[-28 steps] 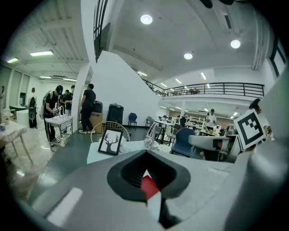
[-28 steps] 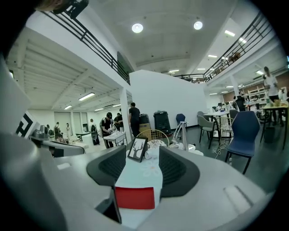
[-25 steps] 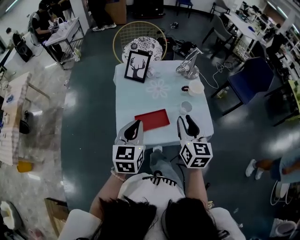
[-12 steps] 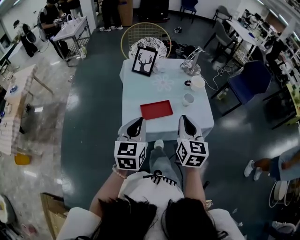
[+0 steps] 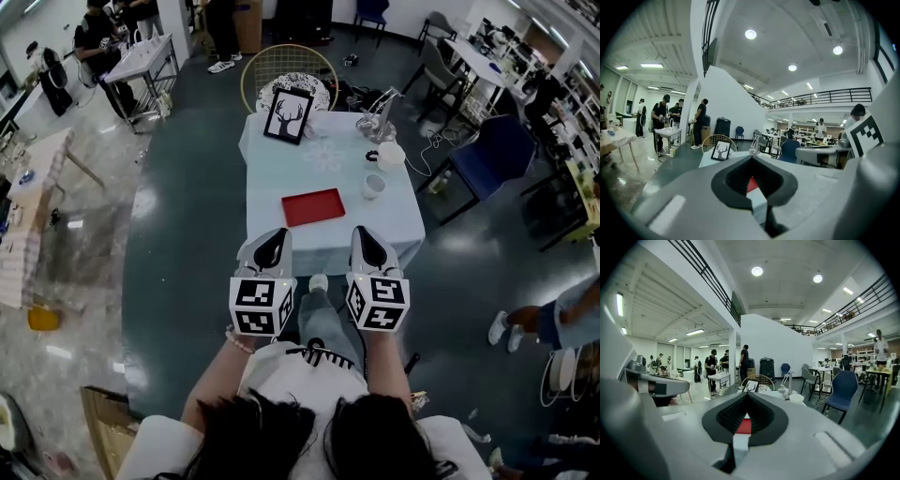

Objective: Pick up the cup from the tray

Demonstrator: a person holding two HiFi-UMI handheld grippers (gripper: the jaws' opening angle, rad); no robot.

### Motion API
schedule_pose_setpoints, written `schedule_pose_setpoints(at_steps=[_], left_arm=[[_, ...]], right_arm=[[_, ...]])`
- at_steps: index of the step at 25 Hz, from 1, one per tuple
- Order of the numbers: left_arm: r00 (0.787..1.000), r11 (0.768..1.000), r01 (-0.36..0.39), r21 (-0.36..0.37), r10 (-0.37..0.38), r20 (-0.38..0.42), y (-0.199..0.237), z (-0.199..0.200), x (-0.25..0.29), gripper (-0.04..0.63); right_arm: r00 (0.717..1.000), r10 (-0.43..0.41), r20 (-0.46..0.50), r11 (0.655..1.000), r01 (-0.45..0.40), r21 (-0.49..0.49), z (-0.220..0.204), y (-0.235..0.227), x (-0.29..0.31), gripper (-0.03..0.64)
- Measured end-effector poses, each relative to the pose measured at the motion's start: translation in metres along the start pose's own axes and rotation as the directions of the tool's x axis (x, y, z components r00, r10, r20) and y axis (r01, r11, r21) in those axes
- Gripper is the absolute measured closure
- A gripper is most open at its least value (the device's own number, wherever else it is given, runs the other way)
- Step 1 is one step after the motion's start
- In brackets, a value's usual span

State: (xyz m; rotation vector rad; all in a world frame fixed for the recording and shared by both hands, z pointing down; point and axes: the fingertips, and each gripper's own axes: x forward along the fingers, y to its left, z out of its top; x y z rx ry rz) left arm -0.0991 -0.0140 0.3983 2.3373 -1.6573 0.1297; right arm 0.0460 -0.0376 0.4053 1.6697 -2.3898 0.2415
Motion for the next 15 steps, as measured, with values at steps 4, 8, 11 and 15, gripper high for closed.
schedule_pose_setpoints(at_steps=[4, 8, 11, 15], left_arm=[[1.000, 1.000, -0.002, -0.015, 0.002, -0.006, 0.001, -0.009, -0.012, 0.595], [1.000, 1.000, 0.006, -0.025, -0.006, -0.003, 0.000, -0.011, -0.020, 0.595], [1.000, 0.999, 0.006, -0.033, -0.006, -0.004, -0.001, -0.013, -0.022, 0.595], [1.000, 0.999, 0.015, -0.035, -0.015, 0.003, -0.005, -0.014, -0.025, 0.595]], right_arm=[[1.000, 0.004, 0.004, 1.000, -0.004, -0.017, -0.001, 0.010, -0.008, 0.594], [1.000, -0.003, 0.010, 1.000, 0.003, -0.027, 0.001, 0.015, -0.017, 0.594], [1.000, 0.000, 0.008, 1.000, 0.000, -0.030, -0.001, 0.017, -0.022, 0.594], [1.000, -0.002, -0.001, 1.000, 0.002, -0.031, -0.006, 0.017, -0.027, 0.594]])
